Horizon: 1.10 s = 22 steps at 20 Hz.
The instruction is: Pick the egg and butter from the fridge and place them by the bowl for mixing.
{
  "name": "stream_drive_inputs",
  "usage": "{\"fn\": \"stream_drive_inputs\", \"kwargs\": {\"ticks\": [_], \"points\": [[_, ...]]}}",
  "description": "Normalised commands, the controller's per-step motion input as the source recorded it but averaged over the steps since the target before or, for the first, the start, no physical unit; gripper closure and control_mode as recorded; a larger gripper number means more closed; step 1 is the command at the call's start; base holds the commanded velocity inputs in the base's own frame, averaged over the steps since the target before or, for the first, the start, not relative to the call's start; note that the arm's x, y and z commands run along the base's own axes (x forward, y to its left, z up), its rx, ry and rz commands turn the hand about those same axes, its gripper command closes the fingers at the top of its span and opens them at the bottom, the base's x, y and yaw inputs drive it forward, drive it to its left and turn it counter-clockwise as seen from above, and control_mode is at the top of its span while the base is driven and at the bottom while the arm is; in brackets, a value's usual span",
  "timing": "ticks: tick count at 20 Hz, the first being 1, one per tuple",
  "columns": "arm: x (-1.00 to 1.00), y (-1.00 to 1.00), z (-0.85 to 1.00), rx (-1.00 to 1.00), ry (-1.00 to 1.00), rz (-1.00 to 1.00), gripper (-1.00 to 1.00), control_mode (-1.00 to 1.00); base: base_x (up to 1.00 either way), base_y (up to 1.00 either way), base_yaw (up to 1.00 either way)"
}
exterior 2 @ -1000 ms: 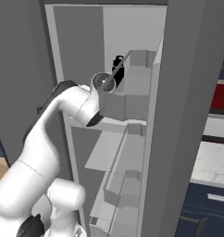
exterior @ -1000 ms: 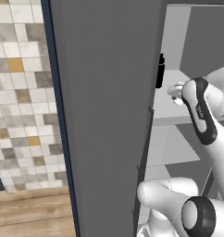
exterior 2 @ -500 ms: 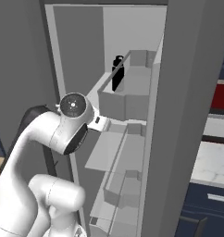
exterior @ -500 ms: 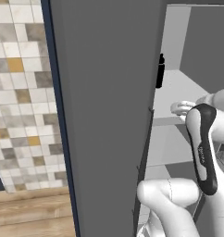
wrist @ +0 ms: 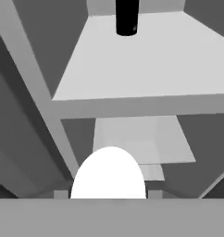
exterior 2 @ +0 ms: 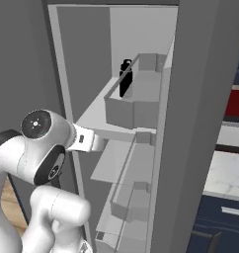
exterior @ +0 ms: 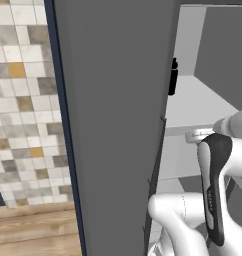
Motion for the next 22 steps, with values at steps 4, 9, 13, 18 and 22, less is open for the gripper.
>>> {"fn": "stream_drive_inputs", "kwargs": {"ticks": [4,9,13,18,22], "points": [[-0.55,0.19,-0.15,-0.11,0.09,0.01,1.00,-1.00,0.00,0.00,0.00],[-0.30,0.10,-0.09,-0.05,0.08,0.01,1.00,-1.00,0.00,0.00,0.00],[0.00,0.00,0.00,0.00,0.00,0.00,1.00,1.00,0.00,0.00,0.00],[0.00,0.00,0.00,0.00,0.00,0.00,1.00,1.00,-0.42,0.00,-0.01],[0.00,0.00,0.00,0.00,0.00,0.00,1.00,1.00,-0.83,0.00,-0.01]]}}
